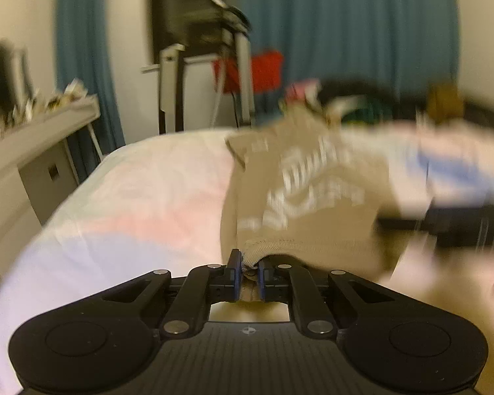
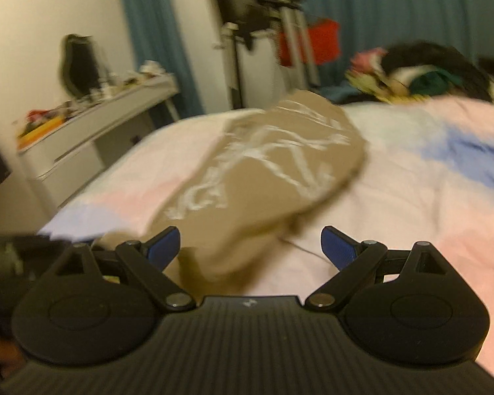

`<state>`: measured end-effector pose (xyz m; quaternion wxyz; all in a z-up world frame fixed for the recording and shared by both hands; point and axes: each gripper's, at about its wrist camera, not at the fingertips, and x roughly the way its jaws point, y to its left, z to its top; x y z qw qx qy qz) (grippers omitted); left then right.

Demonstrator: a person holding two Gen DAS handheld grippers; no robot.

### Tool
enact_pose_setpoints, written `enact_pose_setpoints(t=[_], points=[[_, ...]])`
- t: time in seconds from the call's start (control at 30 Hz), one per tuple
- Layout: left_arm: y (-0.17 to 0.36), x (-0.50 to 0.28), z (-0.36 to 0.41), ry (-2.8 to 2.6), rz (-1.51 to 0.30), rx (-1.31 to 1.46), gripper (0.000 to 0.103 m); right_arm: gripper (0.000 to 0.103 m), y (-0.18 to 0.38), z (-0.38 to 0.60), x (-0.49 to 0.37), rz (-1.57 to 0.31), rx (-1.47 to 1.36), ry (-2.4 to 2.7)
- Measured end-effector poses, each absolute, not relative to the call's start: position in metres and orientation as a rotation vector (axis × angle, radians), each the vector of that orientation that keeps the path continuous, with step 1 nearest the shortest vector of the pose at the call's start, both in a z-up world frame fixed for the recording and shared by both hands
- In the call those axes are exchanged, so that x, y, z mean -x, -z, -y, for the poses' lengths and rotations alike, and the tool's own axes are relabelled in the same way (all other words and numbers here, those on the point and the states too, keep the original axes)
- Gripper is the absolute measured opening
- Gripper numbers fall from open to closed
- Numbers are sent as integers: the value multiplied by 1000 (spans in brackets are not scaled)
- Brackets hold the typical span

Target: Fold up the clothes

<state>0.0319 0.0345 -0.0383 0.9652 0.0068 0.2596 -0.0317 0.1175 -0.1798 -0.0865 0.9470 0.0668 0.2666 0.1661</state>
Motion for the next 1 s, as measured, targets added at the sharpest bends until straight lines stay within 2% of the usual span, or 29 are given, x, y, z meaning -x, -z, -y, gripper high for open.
enact_pose_setpoints(t=[0.13,0.4,0.7,1.0], points=[[21,-27,-52,64,-455,121,10,94,90,158,-118,-496,-49,-359],[21,-27,-56,86,-471,167,9,94,97,114,-120,-400,125,-399],[37,-32,-23,189,-441,104,7,94,87,200,-160,-424,-401,-246],[20,-16,-19,211,-324,139,7,94,105,222,-174,-557,-369,-132]])
